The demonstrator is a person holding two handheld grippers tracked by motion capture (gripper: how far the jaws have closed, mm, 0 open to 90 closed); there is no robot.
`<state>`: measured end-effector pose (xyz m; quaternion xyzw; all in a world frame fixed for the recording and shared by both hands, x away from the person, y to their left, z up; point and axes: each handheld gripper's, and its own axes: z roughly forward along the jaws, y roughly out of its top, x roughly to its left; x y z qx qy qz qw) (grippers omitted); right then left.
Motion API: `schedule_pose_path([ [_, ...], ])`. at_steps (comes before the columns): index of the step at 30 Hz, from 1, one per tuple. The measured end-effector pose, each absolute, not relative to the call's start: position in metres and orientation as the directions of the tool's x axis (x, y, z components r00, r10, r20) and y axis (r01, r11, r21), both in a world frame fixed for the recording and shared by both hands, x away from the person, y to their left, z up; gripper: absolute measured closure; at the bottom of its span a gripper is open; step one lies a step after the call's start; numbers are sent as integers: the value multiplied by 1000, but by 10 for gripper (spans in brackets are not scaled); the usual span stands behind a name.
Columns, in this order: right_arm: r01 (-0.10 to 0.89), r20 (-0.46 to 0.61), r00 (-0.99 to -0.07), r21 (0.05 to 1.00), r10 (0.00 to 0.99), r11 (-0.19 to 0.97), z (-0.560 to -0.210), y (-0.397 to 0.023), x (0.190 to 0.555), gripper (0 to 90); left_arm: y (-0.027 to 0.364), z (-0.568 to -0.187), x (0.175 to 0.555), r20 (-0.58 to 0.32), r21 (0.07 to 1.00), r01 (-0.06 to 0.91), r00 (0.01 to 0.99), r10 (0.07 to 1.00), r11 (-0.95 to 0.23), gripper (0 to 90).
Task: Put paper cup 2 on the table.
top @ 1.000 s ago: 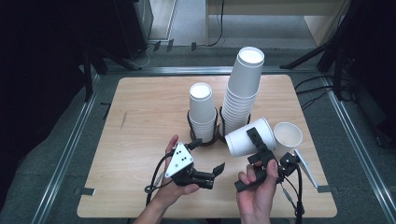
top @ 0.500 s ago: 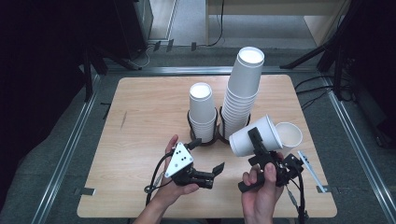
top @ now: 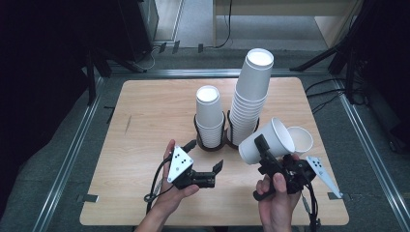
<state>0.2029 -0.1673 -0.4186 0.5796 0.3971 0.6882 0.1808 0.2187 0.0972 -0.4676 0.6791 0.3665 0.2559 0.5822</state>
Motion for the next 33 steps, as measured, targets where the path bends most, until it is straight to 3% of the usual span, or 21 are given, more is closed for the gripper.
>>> schedule_pose_path([
  [15, 118, 401, -214, 916, 891, -384, -422, -159, 201, 151, 134, -484, 210, -116, 963, 269, 511, 852, -30, 0],
  [27, 79, 321, -220, 947, 921, -311, -434, -159, 207, 152, 172, -499, 205, -158, 954, 299, 406, 900, 32, 0],
  [33, 30, 180, -205, 984, 962, -178, -449, -150, 209, 152, 190, -506, 203, -171, 948, 313, 359, 918, 54, 0],
])
